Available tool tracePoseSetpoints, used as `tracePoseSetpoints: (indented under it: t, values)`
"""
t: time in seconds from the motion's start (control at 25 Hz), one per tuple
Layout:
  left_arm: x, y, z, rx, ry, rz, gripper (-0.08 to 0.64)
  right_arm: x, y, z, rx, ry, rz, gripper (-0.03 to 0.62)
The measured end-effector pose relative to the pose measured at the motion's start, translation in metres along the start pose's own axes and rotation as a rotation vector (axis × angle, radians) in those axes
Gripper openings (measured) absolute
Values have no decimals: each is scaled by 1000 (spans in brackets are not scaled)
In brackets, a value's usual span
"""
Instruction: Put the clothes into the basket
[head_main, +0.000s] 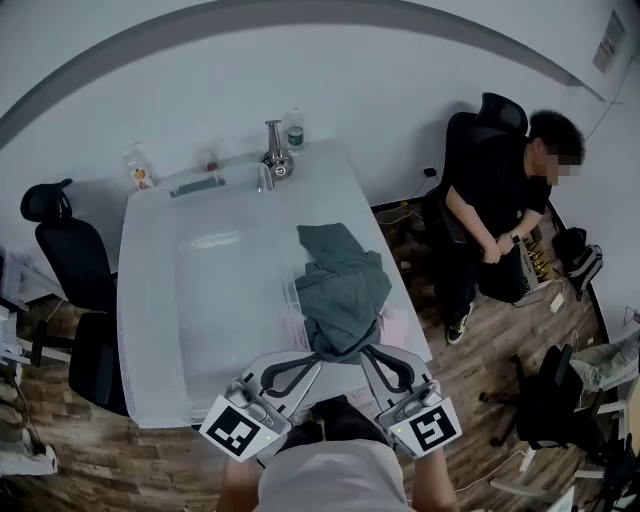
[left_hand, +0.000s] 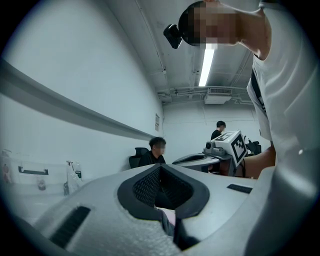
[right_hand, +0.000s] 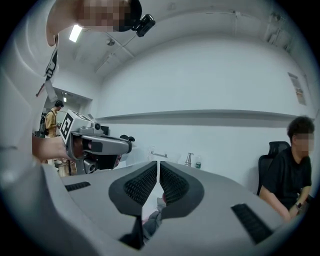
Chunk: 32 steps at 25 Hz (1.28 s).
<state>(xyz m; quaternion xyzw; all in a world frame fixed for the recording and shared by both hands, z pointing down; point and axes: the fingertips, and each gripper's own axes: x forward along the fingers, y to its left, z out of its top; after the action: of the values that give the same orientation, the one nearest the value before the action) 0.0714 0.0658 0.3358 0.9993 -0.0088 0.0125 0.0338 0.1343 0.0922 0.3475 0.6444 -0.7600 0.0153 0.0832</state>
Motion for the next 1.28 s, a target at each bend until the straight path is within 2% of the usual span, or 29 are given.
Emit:
tracePoseSetpoints:
  t: [0.28, 0.6, 0.8, 1.04, 1.2, 1.28]
  values:
    - [24, 21, -11, 0, 14, 36, 5, 22, -32, -9, -15, 13, 28, 6]
    - [56, 34, -19, 70, 51, 16, 5, 43, -70, -33, -59, 121, 35, 25]
    - [72, 42, -25, 128, 90, 15, 5, 59, -84, -55, -83, 188, 69, 100]
    - [83, 54, -35, 131, 137, 24, 5, 79, -90, -84, -115, 275, 124, 198]
    - [88, 58, -44, 188, 180, 9, 5, 90, -90, -102, -134, 330, 160, 244]
    - [91, 61, -47, 166, 192, 17, 5, 95, -90, -112, -150, 356, 180, 264]
